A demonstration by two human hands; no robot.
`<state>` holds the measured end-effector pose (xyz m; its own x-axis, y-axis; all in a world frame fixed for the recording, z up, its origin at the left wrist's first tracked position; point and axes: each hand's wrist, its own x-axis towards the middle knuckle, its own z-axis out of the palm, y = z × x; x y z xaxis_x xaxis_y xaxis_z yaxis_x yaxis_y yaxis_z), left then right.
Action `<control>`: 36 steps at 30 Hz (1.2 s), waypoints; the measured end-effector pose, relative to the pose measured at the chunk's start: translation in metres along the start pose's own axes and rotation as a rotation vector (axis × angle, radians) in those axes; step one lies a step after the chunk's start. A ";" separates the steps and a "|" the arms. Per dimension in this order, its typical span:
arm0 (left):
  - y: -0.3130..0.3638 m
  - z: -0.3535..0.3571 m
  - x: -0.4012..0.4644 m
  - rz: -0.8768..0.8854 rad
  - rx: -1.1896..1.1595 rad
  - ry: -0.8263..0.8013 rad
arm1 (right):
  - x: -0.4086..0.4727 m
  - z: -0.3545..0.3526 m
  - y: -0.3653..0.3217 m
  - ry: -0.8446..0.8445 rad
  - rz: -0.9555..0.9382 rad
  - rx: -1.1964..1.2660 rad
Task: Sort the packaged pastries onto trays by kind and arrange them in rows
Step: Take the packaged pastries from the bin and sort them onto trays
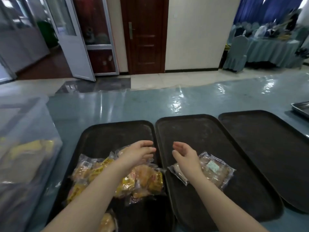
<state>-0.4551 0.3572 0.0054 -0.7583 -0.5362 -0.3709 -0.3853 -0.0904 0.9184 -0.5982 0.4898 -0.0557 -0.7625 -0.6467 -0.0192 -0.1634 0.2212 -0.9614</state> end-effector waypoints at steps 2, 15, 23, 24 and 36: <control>0.007 -0.029 -0.019 0.061 0.030 0.041 | -0.003 0.025 -0.026 -0.030 -0.046 -0.006; 0.038 -0.319 -0.189 0.497 0.188 0.396 | -0.044 0.271 -0.221 -0.178 -0.382 0.171; -0.025 -0.450 -0.200 0.377 0.331 0.452 | -0.066 0.389 -0.267 -0.323 -0.444 0.018; -0.033 -0.462 -0.197 0.364 0.344 0.451 | -0.065 0.402 -0.269 -0.365 -0.436 -0.040; -0.116 -0.534 -0.130 0.073 1.001 0.342 | -0.022 0.528 -0.232 -0.862 -0.620 -1.543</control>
<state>-0.0308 -0.0110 0.0212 -0.6688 -0.7342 -0.1173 -0.7203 0.6008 0.3467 -0.2129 0.0676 0.0226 0.0237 -0.9172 -0.3977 -0.9809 -0.0981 0.1678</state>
